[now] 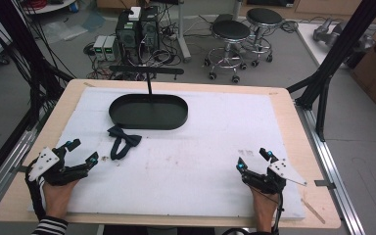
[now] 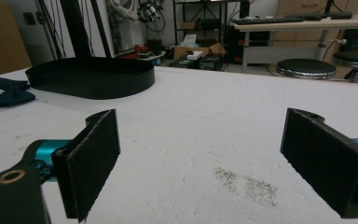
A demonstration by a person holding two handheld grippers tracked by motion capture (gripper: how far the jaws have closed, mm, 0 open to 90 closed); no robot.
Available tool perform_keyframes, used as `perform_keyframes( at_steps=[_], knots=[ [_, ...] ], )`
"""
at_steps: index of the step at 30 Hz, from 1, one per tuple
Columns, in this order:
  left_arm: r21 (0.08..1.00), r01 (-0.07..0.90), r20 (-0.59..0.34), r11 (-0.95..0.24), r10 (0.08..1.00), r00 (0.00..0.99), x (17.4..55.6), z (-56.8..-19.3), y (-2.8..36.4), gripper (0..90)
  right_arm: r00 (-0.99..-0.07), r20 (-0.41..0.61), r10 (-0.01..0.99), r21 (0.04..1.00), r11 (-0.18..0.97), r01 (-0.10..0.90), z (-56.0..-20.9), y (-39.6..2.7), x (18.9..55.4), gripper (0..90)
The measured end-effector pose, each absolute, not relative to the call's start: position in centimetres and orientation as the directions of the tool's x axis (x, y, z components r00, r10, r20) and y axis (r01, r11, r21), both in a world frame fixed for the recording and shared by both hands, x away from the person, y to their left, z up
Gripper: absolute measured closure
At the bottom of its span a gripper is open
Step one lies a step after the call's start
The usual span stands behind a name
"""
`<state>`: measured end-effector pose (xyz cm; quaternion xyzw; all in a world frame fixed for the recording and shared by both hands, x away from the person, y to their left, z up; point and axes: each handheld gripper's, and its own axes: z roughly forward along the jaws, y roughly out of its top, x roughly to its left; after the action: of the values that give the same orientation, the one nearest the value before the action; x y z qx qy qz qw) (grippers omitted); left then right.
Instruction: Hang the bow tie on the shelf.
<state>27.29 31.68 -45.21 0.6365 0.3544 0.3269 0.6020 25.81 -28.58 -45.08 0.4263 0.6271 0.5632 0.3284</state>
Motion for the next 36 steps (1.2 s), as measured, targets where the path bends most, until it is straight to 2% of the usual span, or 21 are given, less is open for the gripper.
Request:
perform_keyframes(
  at_steps=[25, 31, 36],
  knots=[
    [0.997, 0.075, -0.023, -0.02, 0.85, 0.526, 27.5, -45.1, 31.7, 15.6, -0.417, 0.058, 0.907, 0.986, 0.012, 0.163, -45.1, -28.5, 25.9, 10.8],
    [0.992, 0.129, -0.051, -0.019, 0.854, 0.518, 27.7, -44.8, 31.4, 15.4, -0.42, 0.057, 0.905, 0.985, 0.017, 0.171, -45.1, -28.5, 25.9, 10.8],
    [0.984, 0.155, -0.008, -0.086, 0.852, 0.524, 28.5, -43.0, 30.7, 15.4, -0.42, 0.058, 0.905, 0.985, 0.016, 0.17, -45.1, -28.5, 25.9, 10.8]
  ],
)
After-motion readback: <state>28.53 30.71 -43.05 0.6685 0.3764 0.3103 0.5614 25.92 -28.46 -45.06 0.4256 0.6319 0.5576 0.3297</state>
